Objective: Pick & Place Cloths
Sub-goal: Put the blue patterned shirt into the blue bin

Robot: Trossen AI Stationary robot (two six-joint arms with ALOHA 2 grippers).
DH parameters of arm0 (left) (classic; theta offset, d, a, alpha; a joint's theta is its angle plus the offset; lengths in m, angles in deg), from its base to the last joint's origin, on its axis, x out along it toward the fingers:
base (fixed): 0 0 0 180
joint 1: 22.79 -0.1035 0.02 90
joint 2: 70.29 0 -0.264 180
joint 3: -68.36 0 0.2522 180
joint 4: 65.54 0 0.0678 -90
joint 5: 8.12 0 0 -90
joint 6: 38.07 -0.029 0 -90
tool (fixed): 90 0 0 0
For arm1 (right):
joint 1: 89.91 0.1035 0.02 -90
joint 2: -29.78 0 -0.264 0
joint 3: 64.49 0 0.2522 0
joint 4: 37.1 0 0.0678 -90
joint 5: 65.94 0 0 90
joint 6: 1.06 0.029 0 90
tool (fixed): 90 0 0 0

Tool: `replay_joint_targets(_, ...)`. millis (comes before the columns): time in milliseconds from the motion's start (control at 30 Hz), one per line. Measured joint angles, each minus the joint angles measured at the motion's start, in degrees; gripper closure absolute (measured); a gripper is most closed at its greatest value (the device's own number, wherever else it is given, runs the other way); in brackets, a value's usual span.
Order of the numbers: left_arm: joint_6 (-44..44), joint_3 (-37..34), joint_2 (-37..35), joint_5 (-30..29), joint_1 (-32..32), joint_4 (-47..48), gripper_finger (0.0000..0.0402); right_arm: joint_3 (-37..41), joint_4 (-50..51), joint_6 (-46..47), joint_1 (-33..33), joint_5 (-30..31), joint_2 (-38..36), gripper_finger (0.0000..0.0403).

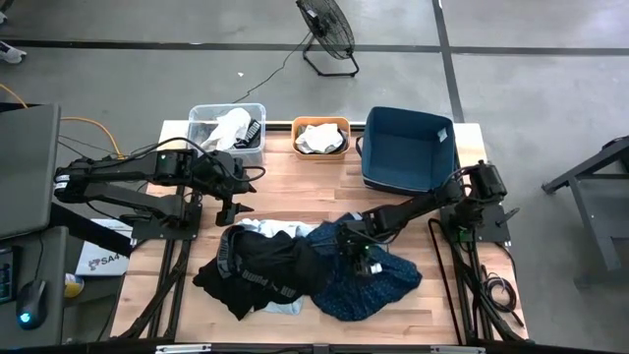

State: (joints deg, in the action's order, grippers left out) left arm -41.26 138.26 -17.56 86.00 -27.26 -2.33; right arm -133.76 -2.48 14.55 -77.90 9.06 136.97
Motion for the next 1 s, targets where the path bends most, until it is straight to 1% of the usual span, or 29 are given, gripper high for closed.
replay_joint_targets(100, 0.0, 0.0, 0.0, -0.4, 0.0, 0.0, 0.0142, 0.2, 1.3, 2.5, 0.1, -0.8, -2.3, 0.0394)
replay_joint_targets(200, 0.0, 0.0, 0.0, -0.7, 0.0, 0.0, 0.0142, 0.6, 3.7, 4.2, 0.3, 2.7, -6.4, 0.0395)
replay_joint_targets(433, 0.0, 0.0, 0.0, -0.7, 0.0, -0.2, 0.0142, 0.4, 11.9, 8.3, 1.9, 16.9, -20.5, 0.0395)
replay_joint_targets(500, 0.0, 0.0, 0.0, -0.9, 0.0, -0.4, 0.0142, 0.4, 12.8, 8.8, 2.6, 20.3, -24.5, 0.0395)
replay_joint_targets(633, 0.0, 0.0, 0.0, -0.9, 0.0, -0.7, 0.0142, 0.4, 12.6, 8.7, 3.8, 27.6, -31.7, 0.0395)
replay_joint_targets(767, 0.0, 0.0, 0.0, -0.9, 0.0, -1.0, 0.0142, 0.3, 11.9, 7.9, 4.9, 36.3, -37.8, 0.0395)
replay_joint_targets(900, 0.1, 0.0, 0.0, -0.9, 0.0, -1.1, 0.0142, 0.3, 9.2, 4.8, 6.2, 44.4, -43.0, 0.0395)
replay_joint_targets(1000, 0.1, 0.0, 0.0, -0.9, 0.0, -1.2, 0.0142, 0.3, 5.0, 0.1, 7.0, 50.3, -46.4, 0.0395)
